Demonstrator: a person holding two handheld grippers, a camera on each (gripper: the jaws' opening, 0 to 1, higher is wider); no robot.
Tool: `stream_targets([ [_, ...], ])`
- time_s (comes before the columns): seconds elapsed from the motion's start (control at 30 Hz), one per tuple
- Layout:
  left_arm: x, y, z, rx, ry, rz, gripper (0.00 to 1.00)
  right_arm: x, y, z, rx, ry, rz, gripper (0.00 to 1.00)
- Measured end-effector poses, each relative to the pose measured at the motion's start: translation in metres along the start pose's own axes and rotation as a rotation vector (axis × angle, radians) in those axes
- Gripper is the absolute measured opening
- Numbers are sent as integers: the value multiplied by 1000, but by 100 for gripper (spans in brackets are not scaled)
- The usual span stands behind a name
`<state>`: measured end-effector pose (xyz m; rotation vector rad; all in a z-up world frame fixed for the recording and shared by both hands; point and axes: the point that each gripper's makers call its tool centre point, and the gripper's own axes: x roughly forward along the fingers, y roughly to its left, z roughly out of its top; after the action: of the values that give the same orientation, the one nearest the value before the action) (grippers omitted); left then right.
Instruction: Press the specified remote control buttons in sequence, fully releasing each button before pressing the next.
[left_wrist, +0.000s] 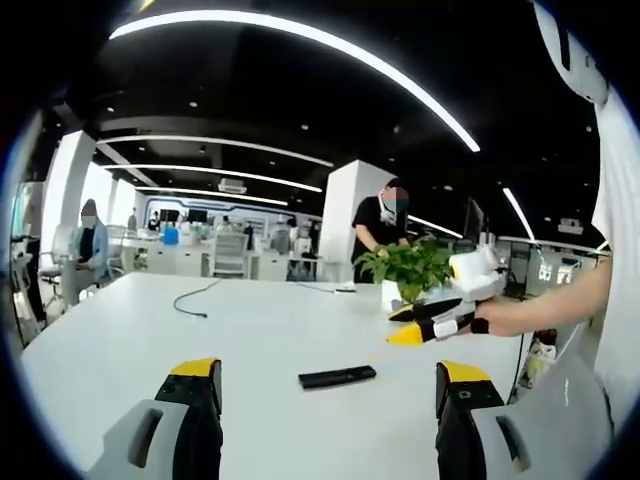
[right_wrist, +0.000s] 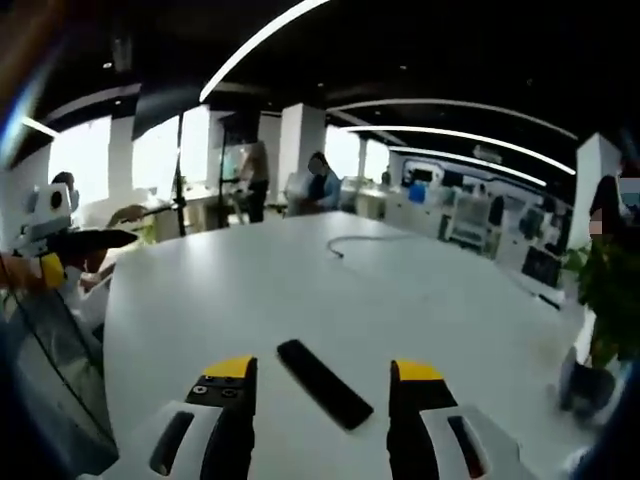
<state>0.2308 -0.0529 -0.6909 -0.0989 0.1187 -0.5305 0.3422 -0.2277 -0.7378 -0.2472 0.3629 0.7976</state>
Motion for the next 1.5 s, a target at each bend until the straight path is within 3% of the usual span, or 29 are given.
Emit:
stream_targets([
  [0.53, -1, -5, 3, -4, -24, -30, 91, -33, 20, 13, -41, -47, -36, 54],
  [1.0, -3, -1, 9, -35, -55, -10, 91, -55, 34, 17, -59, -77, -62, 57],
  [1.13, -4, 1, 10, -55, -64, -7, 91, -60, 37, 16, -72, -81, -79, 55],
  [1.5, -6, 5, 11, -61, -76, 12, 92, -78, 42, 8, -52, -88, -118, 60],
])
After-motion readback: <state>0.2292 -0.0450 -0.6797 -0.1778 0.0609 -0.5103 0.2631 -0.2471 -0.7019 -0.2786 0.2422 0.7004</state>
